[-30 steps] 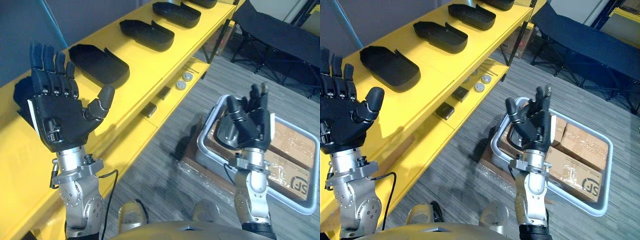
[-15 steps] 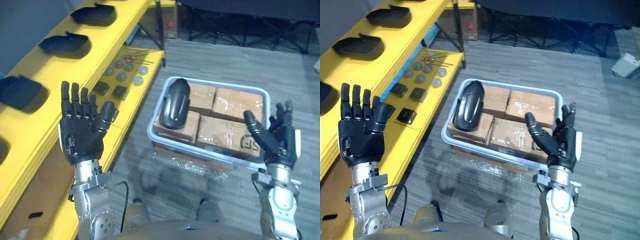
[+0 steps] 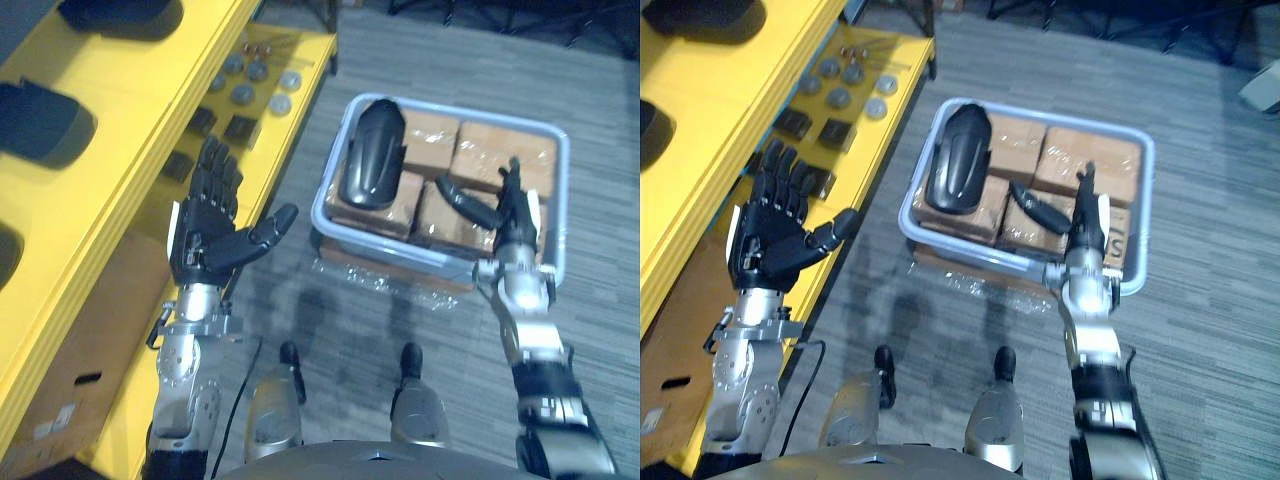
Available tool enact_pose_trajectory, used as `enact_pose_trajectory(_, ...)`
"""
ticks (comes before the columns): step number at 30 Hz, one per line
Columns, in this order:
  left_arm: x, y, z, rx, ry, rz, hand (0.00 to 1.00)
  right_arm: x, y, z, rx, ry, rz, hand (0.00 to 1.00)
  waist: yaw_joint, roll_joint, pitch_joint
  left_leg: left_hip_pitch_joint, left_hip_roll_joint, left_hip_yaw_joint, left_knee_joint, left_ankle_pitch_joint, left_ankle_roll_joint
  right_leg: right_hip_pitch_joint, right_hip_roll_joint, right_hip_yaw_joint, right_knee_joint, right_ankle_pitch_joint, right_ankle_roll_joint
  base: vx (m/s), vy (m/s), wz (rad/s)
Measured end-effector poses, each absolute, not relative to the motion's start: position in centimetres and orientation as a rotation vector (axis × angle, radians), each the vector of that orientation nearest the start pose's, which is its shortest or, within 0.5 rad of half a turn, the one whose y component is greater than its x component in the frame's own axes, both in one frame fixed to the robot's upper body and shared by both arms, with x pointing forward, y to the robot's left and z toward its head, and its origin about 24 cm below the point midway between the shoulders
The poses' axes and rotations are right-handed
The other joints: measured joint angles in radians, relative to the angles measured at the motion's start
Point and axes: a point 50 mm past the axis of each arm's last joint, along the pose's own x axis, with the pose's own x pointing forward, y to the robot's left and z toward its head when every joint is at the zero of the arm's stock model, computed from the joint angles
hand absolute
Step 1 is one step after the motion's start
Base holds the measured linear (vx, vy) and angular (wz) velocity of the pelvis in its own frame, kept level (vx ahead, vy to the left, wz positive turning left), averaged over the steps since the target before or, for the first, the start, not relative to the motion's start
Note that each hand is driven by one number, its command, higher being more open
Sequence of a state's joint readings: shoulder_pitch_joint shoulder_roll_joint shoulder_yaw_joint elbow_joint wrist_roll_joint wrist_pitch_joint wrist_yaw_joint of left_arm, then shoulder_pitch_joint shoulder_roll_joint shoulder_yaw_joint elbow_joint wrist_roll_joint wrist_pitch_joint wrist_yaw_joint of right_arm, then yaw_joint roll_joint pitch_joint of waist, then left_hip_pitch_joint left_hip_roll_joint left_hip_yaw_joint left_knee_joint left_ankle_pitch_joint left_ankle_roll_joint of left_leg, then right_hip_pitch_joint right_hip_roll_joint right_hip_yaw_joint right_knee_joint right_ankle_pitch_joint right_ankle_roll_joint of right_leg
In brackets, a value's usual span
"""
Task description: Walk over and take three plastic housings, then place them on the shelf
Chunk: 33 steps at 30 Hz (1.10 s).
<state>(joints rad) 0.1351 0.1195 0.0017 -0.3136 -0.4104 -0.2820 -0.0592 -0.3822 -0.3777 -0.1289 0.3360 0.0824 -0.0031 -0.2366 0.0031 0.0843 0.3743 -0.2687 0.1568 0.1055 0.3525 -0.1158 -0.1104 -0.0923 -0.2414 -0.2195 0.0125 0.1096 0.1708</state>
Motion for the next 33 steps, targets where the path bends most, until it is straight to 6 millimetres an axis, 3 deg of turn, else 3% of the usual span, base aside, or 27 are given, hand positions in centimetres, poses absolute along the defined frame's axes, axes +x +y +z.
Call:
enact_pose_trajectory(3, 22.1, 16.6, 11.3, -0.236, -0.470, -0.076, 1.00, 34.5, -26.8, 13.5, -0.275, -0.115, -0.458, 1.00, 0.040, 0.013, 0.030, -0.063, -0.008, -0.033, 0.032, 0.003, 0.001, -0.037, 0.001, -0.010, -0.002, 0.019, -0.001, -0.11, 0.028, 0.09)
enact_pose_trajectory(10, 23.0, 14.6, 9.8, -0.230, -0.389, -0.196, 1.00, 36.7, -28.2, 16.7, -0.362, -0.092, -0.554, 1.00, 0.097, 0.017, 0.048, -0.126, -0.019, -0.097, 0.082, 0.002, 0.004, -0.048, 0.005, -0.058, 0.004, 0.026, -0.002, -0.01, 0.015, 0.18)
enact_pose_trajectory(13, 23.5, 13.8, 9.8, -0.276, -0.383, -0.232, 1.00, 37.5, -29.3, 19.6, -0.425, -0.093, -0.602, 1.00, 0.121, 0.045, 0.091, -0.146, -0.024, -0.115, 0.102, -0.001, 0.007, -0.049, 0.003, -0.079, 0.016, 0.026, -0.003, -0.06, 0.023, 0.14)
enact_pose_trajectory(17, 23.7, 13.3, 9.1, -0.320, -0.347, -0.240, 1.00, 38.0, -30.4, 20.6, -0.446, -0.029, -0.650, 1.00, 0.150, 0.071, 0.114, -0.170, -0.023, -0.123, 0.127, -0.004, 0.009, -0.069, 0.002, -0.085, 0.036, 0.025, -0.003, -0.08, 0.021, 0.03)
enact_pose_trajectory(22, 24.1, 12.2, 7.2, -0.355, -0.248, -0.245, 1.00, 37.6, -32.8, 19.8, -0.512, 0.158, -0.744, 1.00, 0.192, 0.102, 0.127, -0.217, -0.025, -0.140, 0.158, -0.004, 0.013, -0.101, -0.001, -0.103, 0.062, 0.023, -0.005, -0.04, 0.018, 0.06)
enact_pose_trajectory(23, 24.1, 12.1, 7.1, -0.361, -0.242, -0.244, 1.00, 37.6, -32.9, 20.1, -0.528, 0.159, -0.755, 0.00, 0.195, 0.106, 0.129, -0.221, -0.025, -0.141, 0.161, -0.004, 0.013, -0.105, -0.001, -0.104, 0.066, 0.023, -0.005, -0.06, 0.018, -0.01)
enact_pose_trajectory(28, 24.3, 11.4, 6.6, -0.386, -0.210, -0.250, 1.00, 36.8, -34.8, 21.7, -0.544, 0.228, -0.841, 0.00, 0.227, 0.114, 0.127, -0.262, -0.026, -0.146, 0.186, -0.002, 0.018, -0.148, -0.008, -0.109, 0.100, 0.018, -0.009, -0.08, 0.015, 0.00)
enact_pose_trajectory(33, 24.4, 10.9, 5.3, -0.443, -0.145, -0.227, 1.00, 34.6, -38.3, 22.6, -0.676, 0.311, -0.967, 0.00, 0.245, 0.120, 0.123, -0.283, -0.045, -0.158, 0.186, -0.001, 0.019, -0.170, -0.033, -0.141, 0.140, 0.001, -0.014, -0.06, 0.020, 0.12)
